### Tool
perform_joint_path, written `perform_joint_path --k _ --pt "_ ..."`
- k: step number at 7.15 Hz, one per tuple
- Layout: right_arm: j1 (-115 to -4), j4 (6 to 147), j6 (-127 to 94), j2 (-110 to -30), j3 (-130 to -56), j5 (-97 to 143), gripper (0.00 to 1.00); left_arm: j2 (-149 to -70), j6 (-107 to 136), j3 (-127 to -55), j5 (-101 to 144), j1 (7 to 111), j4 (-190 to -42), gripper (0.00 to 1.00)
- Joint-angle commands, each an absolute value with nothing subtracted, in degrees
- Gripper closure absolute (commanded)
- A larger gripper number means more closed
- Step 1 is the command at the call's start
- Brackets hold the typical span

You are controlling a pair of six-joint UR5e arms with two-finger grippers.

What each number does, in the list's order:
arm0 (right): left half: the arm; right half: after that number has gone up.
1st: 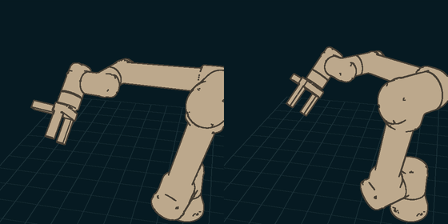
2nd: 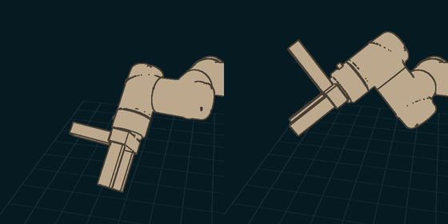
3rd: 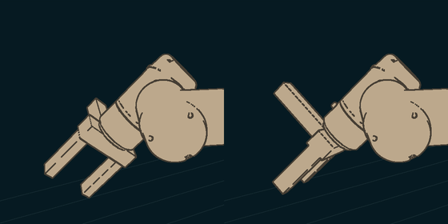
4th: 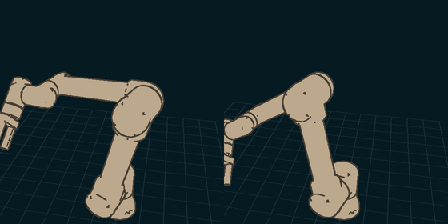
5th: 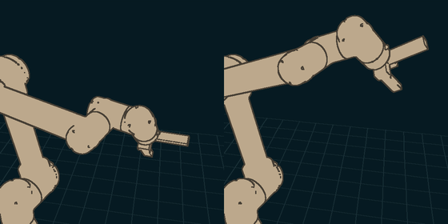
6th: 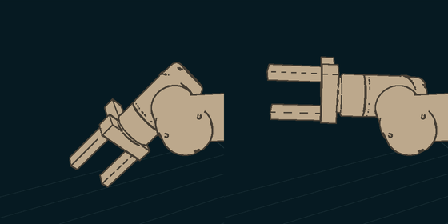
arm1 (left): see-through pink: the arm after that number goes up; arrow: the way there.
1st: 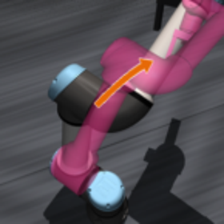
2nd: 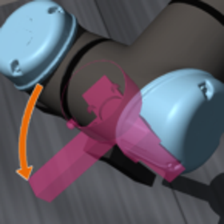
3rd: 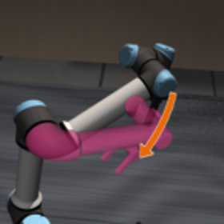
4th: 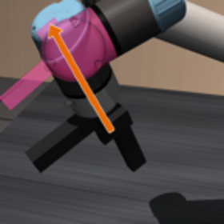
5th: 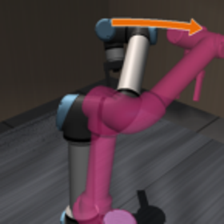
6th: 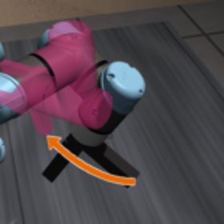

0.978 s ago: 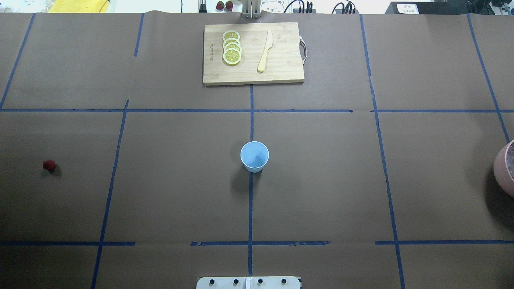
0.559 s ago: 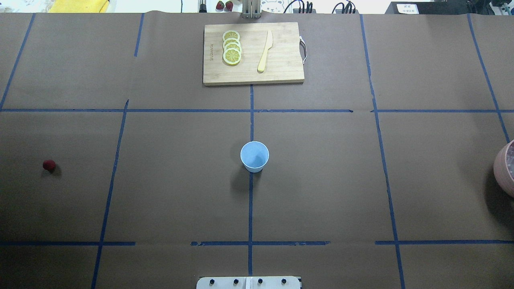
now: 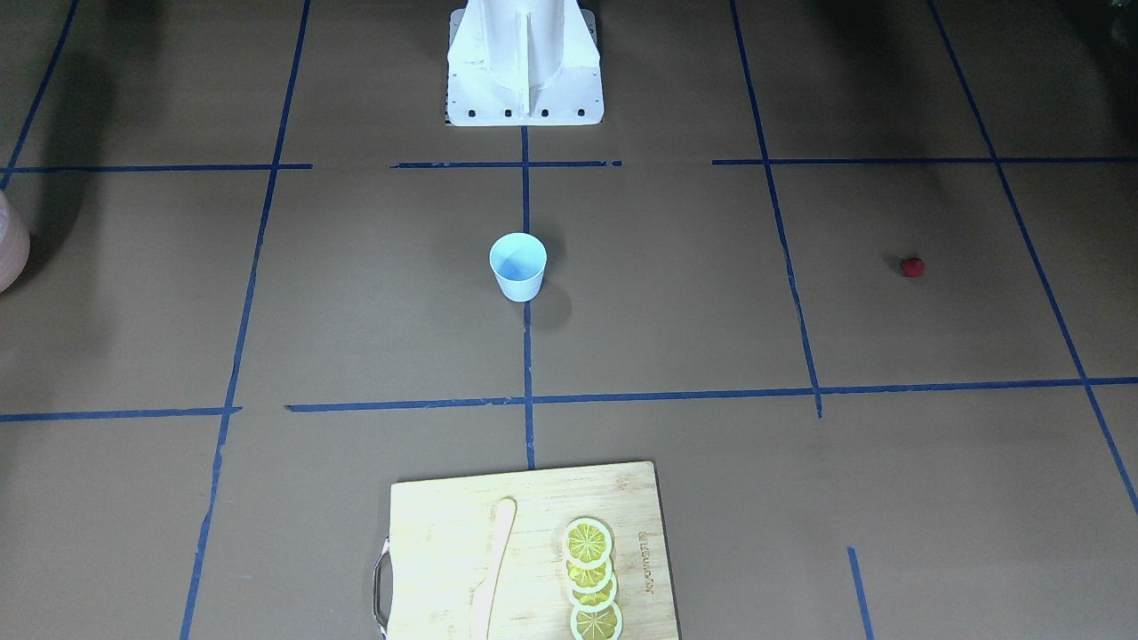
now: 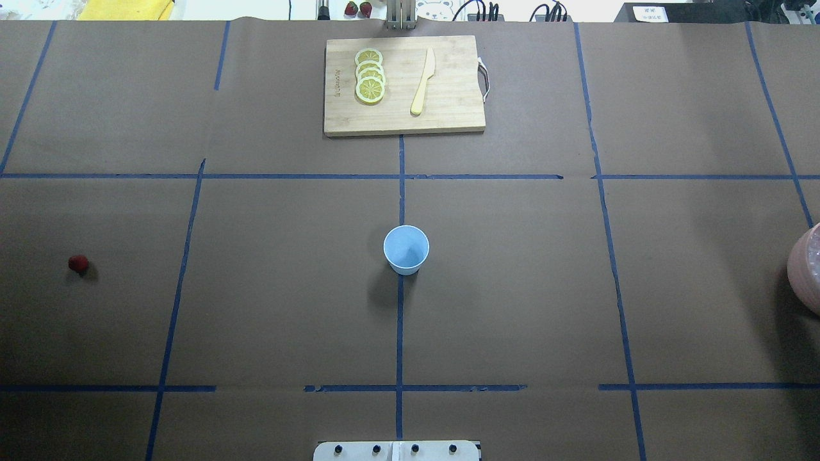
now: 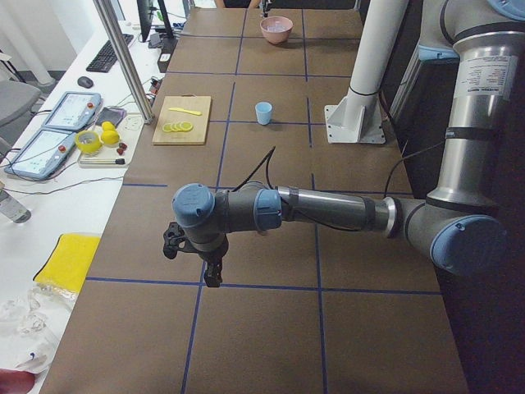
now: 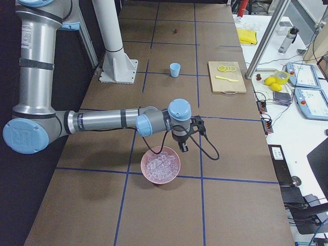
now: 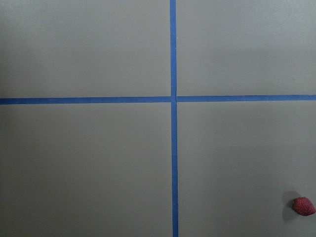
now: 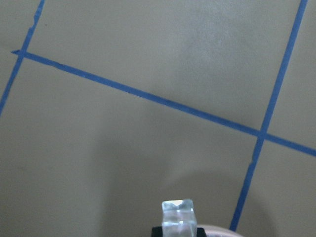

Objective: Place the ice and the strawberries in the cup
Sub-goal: 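Carry the ice cube over the light-blue cup with the right gripper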

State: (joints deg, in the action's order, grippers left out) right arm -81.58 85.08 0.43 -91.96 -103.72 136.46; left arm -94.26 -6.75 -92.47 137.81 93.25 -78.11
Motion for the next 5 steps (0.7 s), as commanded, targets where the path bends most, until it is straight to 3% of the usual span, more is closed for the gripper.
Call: perform_joint_path --k 1,5 --pt "-80.8 98.7 -0.6 -80.0 -104.2 136.6 1.0 -94.3 -6.4 -92.5 138.0 93.3 -78.0 0.0" --pt "-66.8 104.9 -25.1 -63.2 -104.1 136.2 1.0 -94.2 -5.2 -92.5 138.2 93.3 -78.0 0.0"
